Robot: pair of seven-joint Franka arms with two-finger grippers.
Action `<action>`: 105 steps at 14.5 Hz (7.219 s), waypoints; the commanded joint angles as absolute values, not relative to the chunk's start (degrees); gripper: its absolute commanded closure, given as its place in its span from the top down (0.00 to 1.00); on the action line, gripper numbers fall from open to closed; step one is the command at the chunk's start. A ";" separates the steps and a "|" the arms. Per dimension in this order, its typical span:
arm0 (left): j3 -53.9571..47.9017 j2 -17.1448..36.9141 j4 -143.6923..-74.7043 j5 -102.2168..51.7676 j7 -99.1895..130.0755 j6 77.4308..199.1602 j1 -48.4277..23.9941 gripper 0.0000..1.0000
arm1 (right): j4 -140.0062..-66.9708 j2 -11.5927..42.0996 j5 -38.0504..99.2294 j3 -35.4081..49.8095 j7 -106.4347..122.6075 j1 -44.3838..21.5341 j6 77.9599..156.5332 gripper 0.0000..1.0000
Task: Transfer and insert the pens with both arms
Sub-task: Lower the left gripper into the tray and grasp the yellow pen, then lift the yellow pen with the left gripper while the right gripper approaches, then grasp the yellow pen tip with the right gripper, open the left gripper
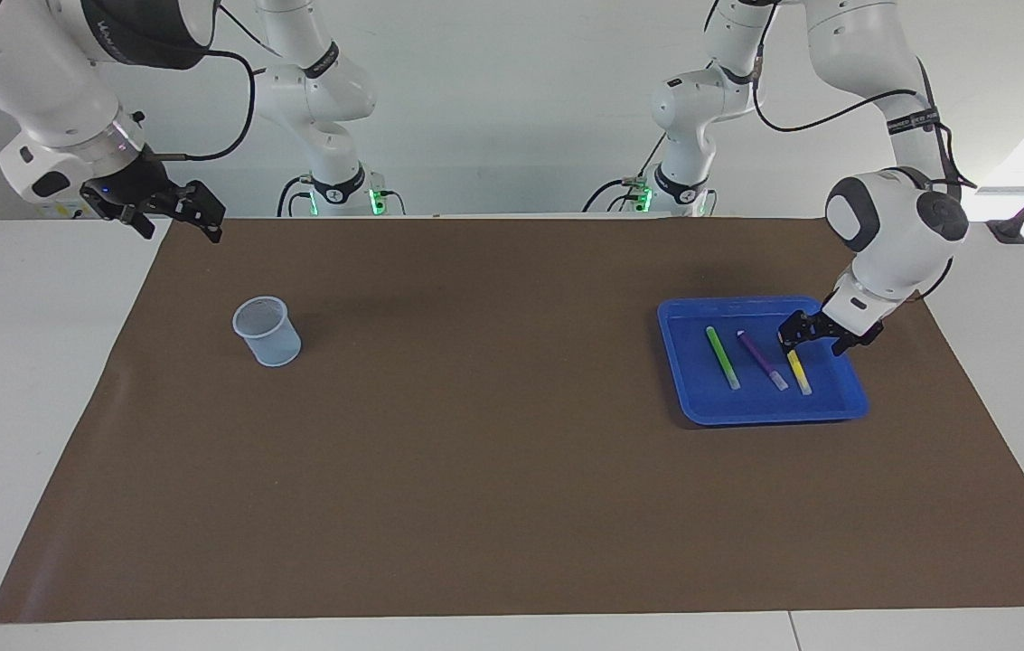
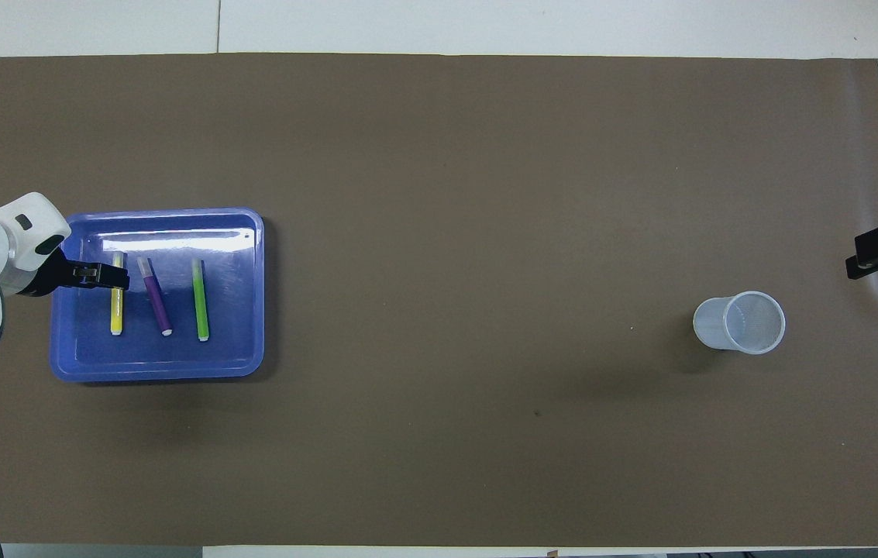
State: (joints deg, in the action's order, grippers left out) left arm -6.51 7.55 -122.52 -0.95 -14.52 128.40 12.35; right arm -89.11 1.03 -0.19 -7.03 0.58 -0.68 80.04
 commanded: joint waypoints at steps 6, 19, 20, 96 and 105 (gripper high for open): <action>-6.77 10.81 -122.87 2.02 -14.85 131.13 11.96 0.80 | -90.00 0.09 1.05 -6.85 1.67 -0.09 80.42 1.00; -6.77 12.13 -122.87 2.37 -14.85 131.83 11.87 0.17 | -90.52 0.00 1.23 -6.68 2.02 -0.79 82.43 1.00; -6.68 12.22 -122.87 2.37 -14.85 132.18 11.87 0.10 | -90.61 0.00 1.84 -6.68 2.02 -0.79 82.35 1.00; -28.21 3.43 -100.28 -38.58 102.92 113.73 -0.79 0.00 | -115.58 -5.89 56.16 7.56 -17.49 -18.37 137.11 0.26; -28.21 3.25 -100.11 -38.85 102.83 113.73 -0.88 1.00 | -114.00 -5.80 48.91 7.21 -15.66 -15.22 129.40 0.00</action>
State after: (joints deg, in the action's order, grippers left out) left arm -28.66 5.10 -98.64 -37.55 102.40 112.83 -0.81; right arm -115.48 -6.17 53.85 7.12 -17.67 -17.84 133.87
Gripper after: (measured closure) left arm 0.780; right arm 0.828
